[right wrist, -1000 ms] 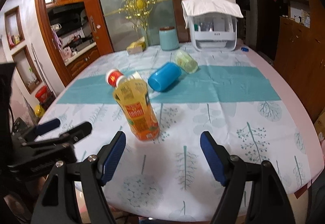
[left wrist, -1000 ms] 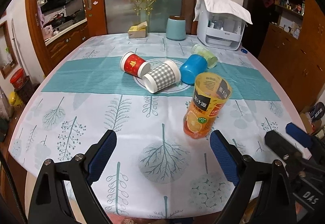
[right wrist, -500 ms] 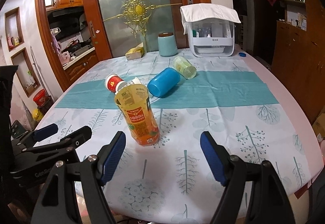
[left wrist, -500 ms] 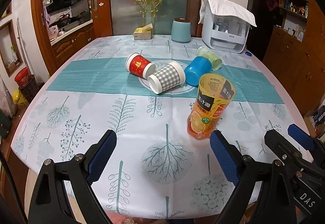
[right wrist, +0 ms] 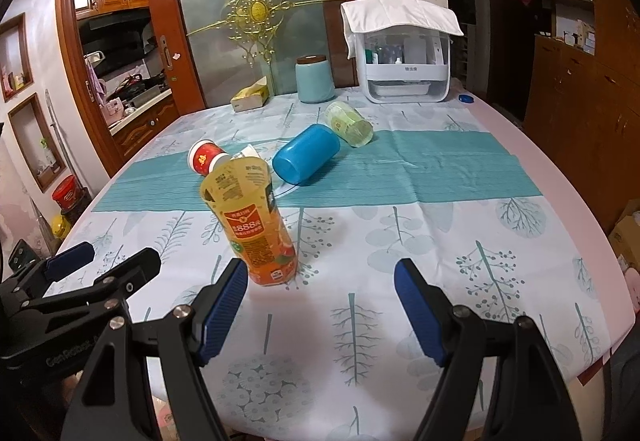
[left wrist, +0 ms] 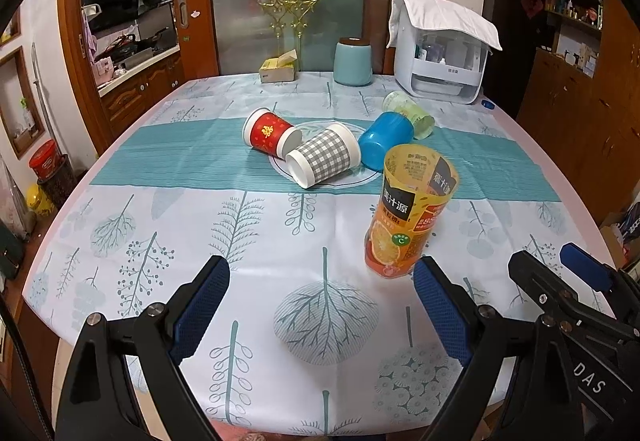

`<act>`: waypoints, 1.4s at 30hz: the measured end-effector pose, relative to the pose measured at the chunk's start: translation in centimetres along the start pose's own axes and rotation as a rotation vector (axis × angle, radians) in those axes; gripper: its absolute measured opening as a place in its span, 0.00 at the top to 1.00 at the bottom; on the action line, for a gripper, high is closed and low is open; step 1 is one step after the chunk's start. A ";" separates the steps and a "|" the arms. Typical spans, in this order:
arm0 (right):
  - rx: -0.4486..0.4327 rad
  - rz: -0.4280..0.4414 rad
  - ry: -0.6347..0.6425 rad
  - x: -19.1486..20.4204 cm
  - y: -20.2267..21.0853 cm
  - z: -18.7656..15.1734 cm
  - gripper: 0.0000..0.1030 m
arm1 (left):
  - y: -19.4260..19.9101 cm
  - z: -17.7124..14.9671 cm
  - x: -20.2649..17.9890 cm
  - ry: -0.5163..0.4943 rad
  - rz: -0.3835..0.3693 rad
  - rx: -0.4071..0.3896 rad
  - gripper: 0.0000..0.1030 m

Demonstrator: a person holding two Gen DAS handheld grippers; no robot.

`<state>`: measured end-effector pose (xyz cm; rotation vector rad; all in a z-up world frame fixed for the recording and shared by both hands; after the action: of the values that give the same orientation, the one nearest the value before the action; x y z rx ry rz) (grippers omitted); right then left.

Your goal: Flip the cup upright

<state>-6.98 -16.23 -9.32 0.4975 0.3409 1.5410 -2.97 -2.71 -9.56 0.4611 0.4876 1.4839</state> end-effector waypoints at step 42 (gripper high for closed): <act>0.017 -0.002 0.012 0.1 -0.7 -0.5 0.26 | -1.2 -1.1 0.5 0.014 0.016 0.069 0.10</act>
<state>-6.65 -16.02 -10.06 0.5019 0.3639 1.5409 -2.63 -2.27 -11.17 0.5104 0.5485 1.4895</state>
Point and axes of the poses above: each gripper's, at about its wrist camera, not at the fingertips, and y roughly against the way its jaws point, x to its left, z to its top, the point moved 5 cm from there along -y, roughly the way its jaws point, and after that the axes turned 9 degrees about -x, right-handed, at the moved point
